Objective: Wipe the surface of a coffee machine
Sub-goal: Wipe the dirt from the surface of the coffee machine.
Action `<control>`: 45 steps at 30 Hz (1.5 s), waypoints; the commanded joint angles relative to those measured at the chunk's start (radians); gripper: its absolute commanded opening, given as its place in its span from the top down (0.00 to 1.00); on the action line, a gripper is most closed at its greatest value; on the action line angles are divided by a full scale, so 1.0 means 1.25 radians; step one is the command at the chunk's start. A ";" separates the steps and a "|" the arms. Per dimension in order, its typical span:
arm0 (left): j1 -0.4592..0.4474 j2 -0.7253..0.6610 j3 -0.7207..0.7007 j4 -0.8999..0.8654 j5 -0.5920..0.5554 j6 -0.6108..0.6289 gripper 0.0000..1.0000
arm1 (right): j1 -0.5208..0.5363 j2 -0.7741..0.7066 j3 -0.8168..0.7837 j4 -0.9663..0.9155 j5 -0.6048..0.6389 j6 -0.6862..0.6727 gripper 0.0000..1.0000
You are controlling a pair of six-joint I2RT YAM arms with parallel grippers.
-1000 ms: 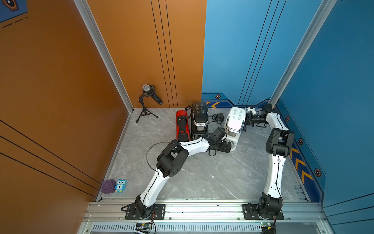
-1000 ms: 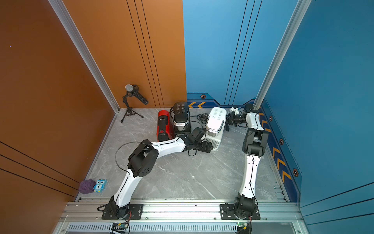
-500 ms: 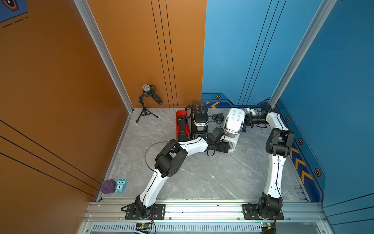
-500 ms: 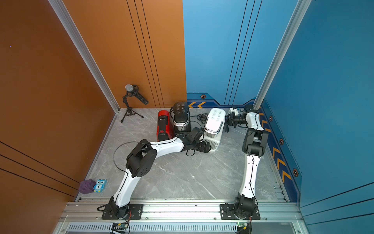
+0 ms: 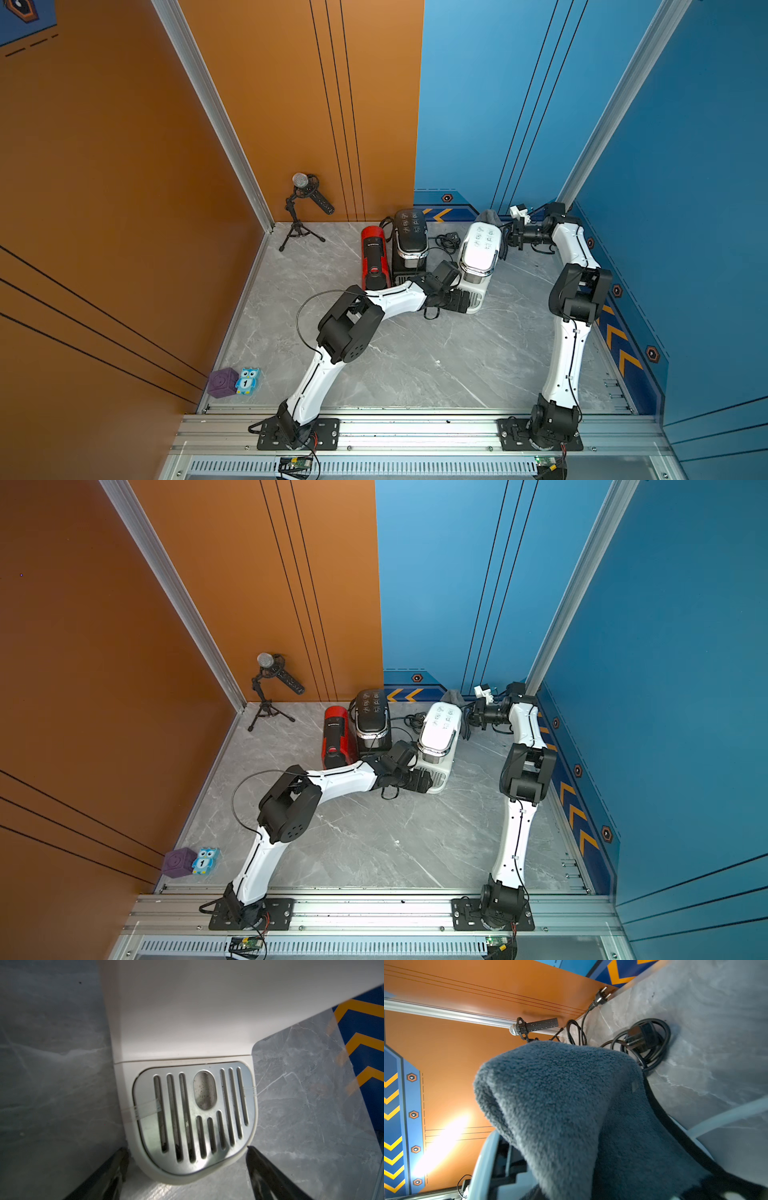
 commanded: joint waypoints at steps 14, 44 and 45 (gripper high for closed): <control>0.014 -0.012 -0.033 -0.048 -0.025 0.023 0.10 | 0.023 0.077 -0.026 -0.054 0.024 -0.036 0.87; 0.017 -0.001 -0.008 -0.047 -0.007 0.024 0.10 | 0.025 -0.042 0.049 -0.050 -0.032 0.004 0.86; 0.017 -0.001 -0.009 -0.048 -0.007 0.025 0.10 | 0.025 -0.038 0.047 -0.050 -0.028 0.004 0.86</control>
